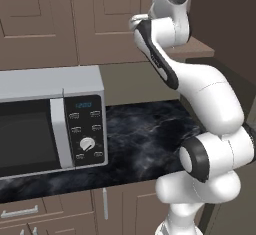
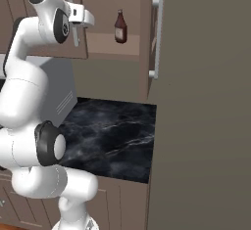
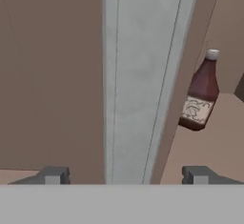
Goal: Move the shaker and ketchup from the cabinet to the dining counter.
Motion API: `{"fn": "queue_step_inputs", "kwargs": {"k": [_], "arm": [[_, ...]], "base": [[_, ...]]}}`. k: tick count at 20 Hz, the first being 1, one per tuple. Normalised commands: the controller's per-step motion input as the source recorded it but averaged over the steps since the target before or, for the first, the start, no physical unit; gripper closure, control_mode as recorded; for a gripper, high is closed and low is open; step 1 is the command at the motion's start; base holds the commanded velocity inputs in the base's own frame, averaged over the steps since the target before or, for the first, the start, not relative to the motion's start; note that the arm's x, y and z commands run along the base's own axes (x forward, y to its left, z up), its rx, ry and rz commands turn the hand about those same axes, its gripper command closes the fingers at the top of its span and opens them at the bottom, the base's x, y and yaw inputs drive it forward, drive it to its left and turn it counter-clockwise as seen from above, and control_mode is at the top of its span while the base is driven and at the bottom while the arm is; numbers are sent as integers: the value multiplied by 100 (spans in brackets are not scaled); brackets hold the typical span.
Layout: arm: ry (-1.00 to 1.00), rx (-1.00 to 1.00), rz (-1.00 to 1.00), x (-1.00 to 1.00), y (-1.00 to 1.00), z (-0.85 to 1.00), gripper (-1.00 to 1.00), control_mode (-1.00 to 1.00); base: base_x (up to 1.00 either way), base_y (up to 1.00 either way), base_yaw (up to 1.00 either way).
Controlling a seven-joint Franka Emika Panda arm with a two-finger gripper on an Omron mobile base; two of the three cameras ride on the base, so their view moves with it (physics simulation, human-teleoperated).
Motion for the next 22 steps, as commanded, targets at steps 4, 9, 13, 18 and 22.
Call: {"fn": "queue_step_inputs", "kwargs": {"k": [4,9,13,18,22], "arm": [[0,0,0,41,20,-8,-100,-100],[0,0,0,36,20,-17,100,-100],[0,5,0,28,13,-21,100,-100],[0,7,0,14,3,-18,100,-100],[0,3,-2,-13,4,-12,100,-100]], "base": [[0,0,0],[0,0,0],[0,0,0],[0,0,0],[0,0,0]]}}
